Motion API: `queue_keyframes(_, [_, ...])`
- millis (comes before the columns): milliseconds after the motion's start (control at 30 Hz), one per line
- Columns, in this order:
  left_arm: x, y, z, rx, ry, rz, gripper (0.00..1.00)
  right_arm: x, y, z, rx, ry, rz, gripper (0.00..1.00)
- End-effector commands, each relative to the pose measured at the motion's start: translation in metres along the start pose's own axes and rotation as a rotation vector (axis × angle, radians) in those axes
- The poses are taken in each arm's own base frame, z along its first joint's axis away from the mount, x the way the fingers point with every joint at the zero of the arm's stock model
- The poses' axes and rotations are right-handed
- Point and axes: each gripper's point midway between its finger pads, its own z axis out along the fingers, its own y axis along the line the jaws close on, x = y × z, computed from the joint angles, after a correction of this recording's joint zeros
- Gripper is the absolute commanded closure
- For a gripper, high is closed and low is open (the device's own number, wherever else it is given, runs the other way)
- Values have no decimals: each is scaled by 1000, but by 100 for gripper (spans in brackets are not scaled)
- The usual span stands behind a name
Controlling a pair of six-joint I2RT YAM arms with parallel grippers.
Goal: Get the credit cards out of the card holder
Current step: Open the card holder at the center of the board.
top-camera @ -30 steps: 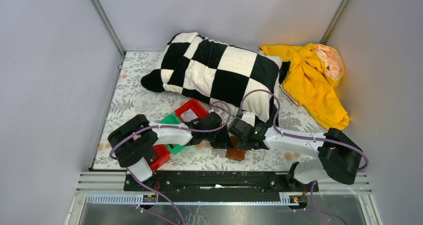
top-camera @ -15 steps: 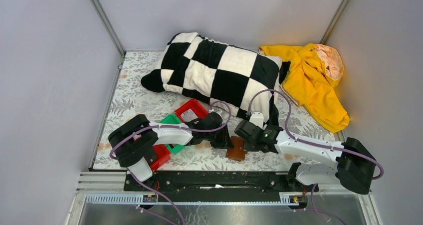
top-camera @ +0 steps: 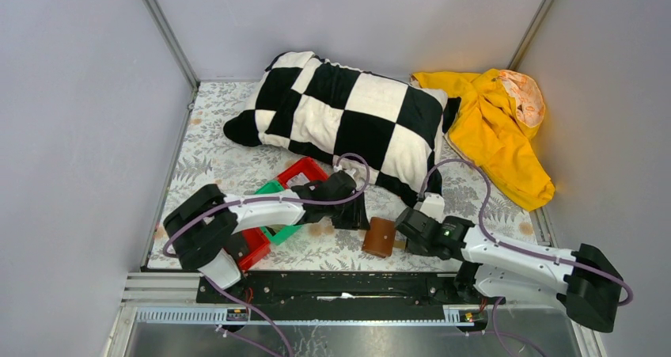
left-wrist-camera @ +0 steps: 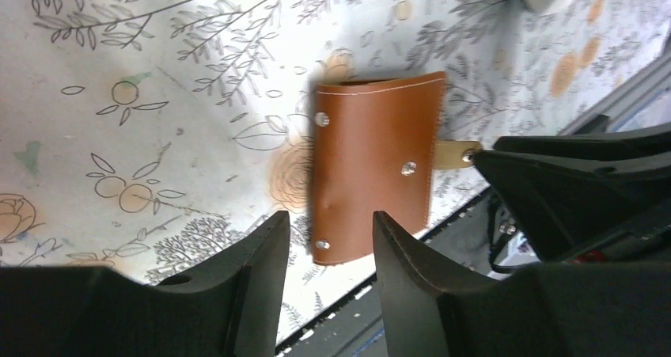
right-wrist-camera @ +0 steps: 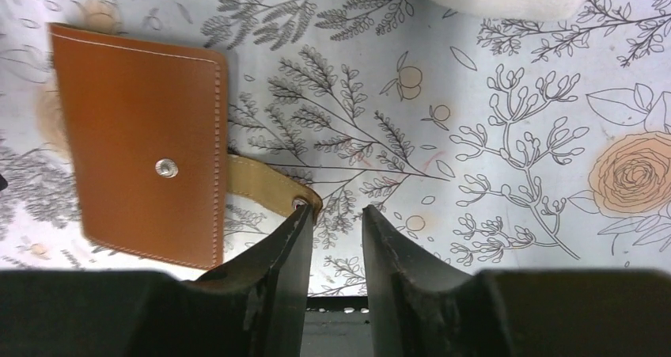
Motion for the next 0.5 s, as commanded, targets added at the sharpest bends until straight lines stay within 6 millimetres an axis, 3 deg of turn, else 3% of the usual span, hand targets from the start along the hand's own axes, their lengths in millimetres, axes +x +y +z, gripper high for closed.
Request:
queue_keyframes(0, [-32, -38, -34, 82, -113, 88, 50, -19, 8, -12, -68, -95, 66, 62])
queue_keyframes(133, [-45, -48, -56, 79, -170, 120, 47, -32, 17, -23, -139, -145, 98, 55])
queue_keyframes(300, [-60, -58, -83, 69, -231, 158, 44, -29, 23, -22, -171, -132, 126, 47])
queue_keyframes(467, [-63, -61, -91, 64, -249, 167, 43, -23, 33, -16, -205, -103, 159, 36])
